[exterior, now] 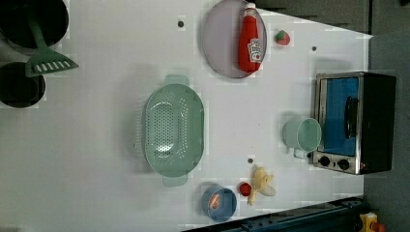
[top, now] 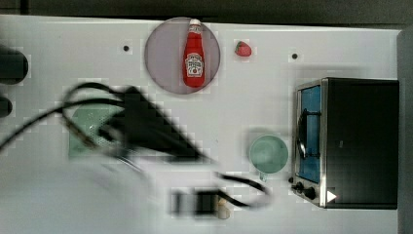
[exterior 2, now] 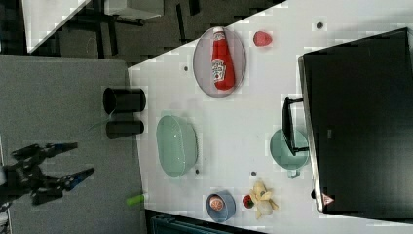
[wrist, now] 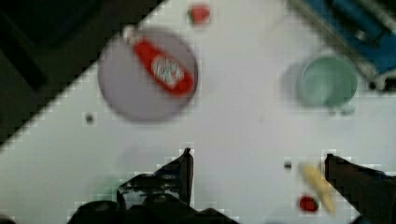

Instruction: Drag strainer left to right.

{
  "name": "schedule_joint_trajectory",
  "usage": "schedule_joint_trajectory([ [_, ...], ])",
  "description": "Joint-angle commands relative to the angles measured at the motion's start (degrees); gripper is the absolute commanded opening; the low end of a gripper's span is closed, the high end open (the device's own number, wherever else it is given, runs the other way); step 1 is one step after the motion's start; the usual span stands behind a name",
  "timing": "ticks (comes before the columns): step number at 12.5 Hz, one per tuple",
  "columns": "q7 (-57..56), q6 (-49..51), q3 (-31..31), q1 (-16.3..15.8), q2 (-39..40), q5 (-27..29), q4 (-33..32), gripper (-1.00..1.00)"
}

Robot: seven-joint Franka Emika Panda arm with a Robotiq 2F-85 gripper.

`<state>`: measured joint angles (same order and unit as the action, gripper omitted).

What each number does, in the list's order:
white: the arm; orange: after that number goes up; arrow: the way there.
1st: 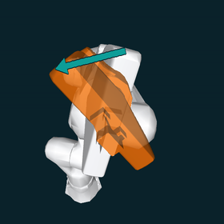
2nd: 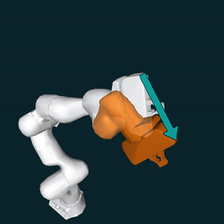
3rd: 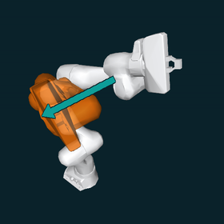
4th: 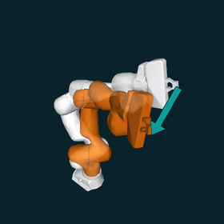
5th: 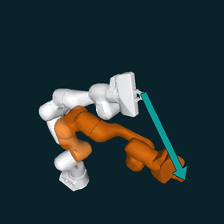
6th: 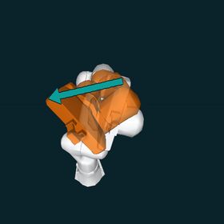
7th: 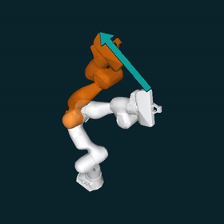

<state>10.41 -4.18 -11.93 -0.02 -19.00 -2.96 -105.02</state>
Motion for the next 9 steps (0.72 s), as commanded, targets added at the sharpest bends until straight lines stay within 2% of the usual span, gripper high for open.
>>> schedule_joint_trajectory([
  [1, 14.9, -1.7, -7.3, -1.5, 9.2, 0.4, -3.6, 1.0],
  [5, 32.7, -8.2, -16.0, -1.7, 18.2, 0.3, -4.5, 1.0],
  [9, 49.6, -18.9, -19.8, -1.9, 27.7, 0.2, -6.7, 1.0],
])
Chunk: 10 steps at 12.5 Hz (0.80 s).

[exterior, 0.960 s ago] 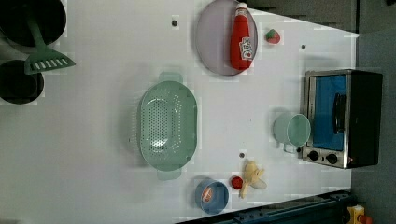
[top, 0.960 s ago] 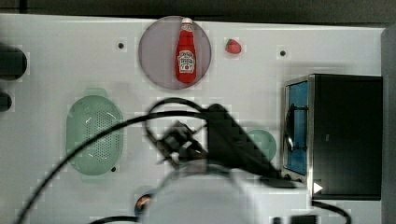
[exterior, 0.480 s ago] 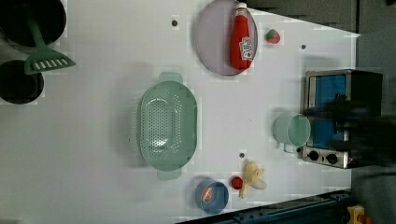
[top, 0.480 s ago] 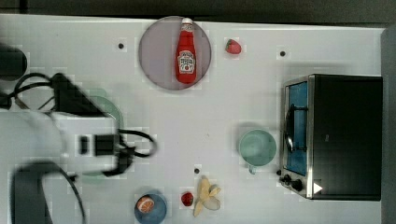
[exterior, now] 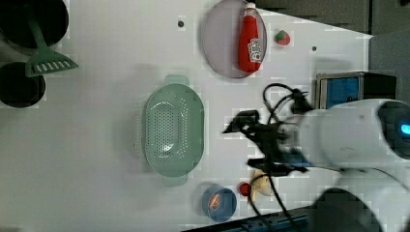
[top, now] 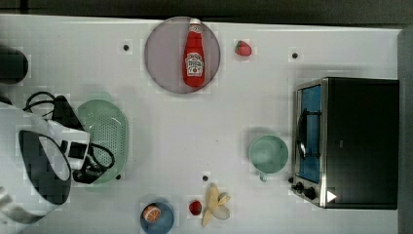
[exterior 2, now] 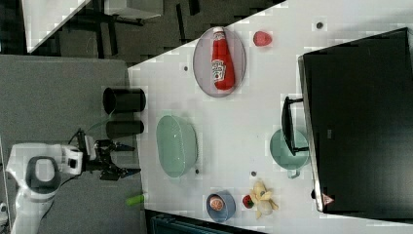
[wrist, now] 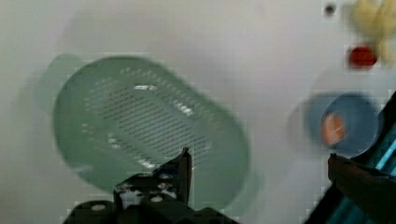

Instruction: Drag strainer left to right.

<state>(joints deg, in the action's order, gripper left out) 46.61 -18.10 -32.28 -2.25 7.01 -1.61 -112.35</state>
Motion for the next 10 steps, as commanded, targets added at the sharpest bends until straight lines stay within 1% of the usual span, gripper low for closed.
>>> schedule_joint_trajectory([
  [1, 16.8, -7.8, 0.4, 0.1, 4.0, -1.2, 0.0, 1.0],
  [7, 31.7, -24.3, 0.7, -0.8, 17.7, -2.7, -3.0, 1.0],
  [10, 33.5, -33.2, 1.2, -0.9, 22.6, -5.6, -4.4, 1.0],
])
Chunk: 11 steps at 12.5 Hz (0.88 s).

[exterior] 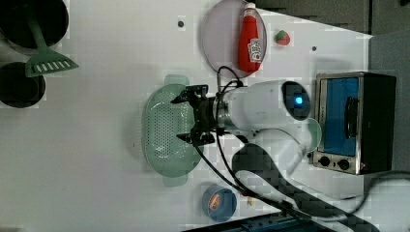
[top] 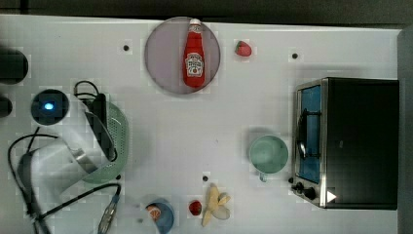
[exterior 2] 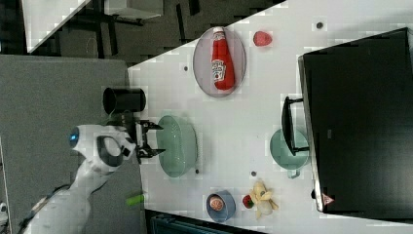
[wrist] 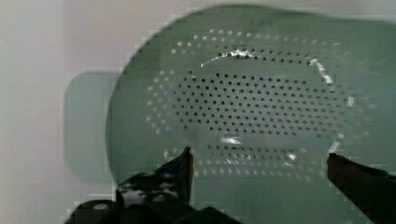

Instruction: Drag strainer left to right.

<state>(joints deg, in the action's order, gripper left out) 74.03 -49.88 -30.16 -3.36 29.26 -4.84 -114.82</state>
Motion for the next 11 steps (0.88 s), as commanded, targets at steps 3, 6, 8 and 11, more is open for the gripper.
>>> schedule_joint_trajectory([
  [3, 6.1, -5.6, 0.8, 0.2, 2.4, -6.4, -4.8, 1.0],
  [6, 6.1, -7.8, 2.9, 0.2, 2.4, -7.7, -7.2, 1.0],
  [8, 6.1, -9.7, 4.0, 0.2, 2.5, -7.7, -8.0, 1.0],
  [11, 6.1, -10.4, 5.6, 0.4, 2.5, -7.8, -8.7, 1.0],
])
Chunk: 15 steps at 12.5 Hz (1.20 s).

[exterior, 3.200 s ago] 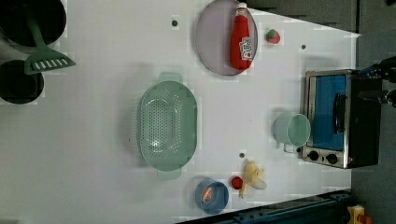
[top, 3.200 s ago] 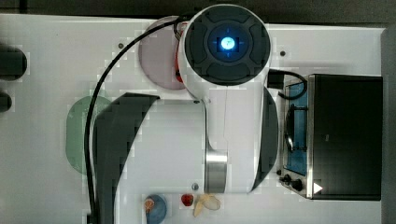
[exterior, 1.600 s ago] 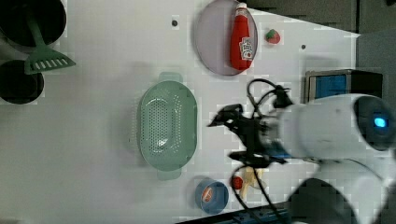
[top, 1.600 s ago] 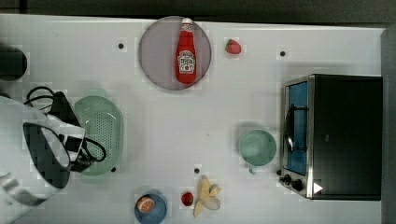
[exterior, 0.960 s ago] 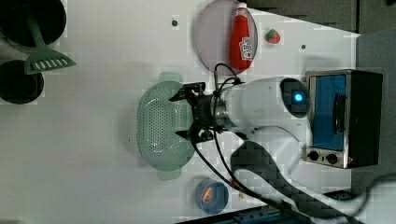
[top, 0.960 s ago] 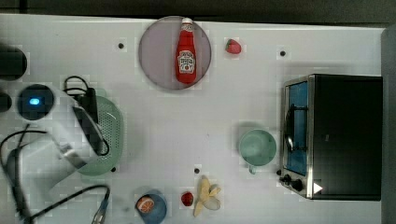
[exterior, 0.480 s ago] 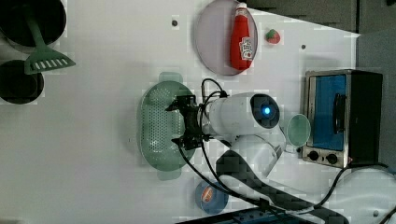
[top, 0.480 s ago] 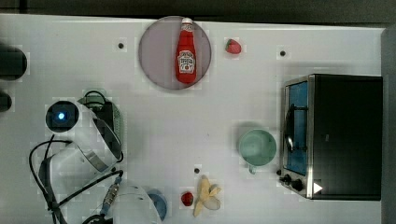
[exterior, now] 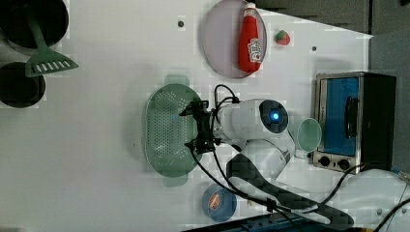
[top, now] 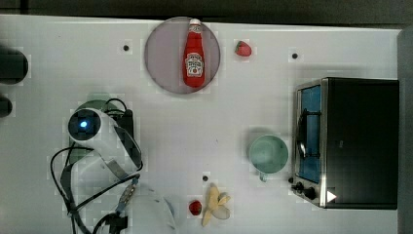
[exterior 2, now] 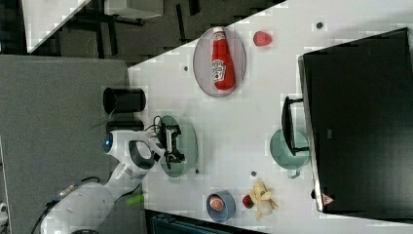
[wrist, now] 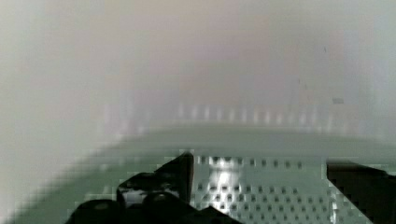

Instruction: Drag strainer left to right.

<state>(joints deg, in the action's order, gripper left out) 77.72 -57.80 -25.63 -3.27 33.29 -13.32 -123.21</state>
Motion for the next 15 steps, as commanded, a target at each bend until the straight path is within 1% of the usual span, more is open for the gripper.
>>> schedule_joint_trajectory([
  [1, 2.4, -2.5, 1.8, 0.3, -1.6, 0.5, -1.0, 1.0],
  [4, 2.3, -2.9, 3.8, 1.1, -2.8, 0.1, -2.6, 1.0],
  [10, -4.4, -3.3, 5.6, 5.7, -7.9, 0.1, -8.8, 1.0],
  [15, -10.0, -3.5, 8.5, 9.5, -9.2, 0.1, -10.7, 1.0],
])
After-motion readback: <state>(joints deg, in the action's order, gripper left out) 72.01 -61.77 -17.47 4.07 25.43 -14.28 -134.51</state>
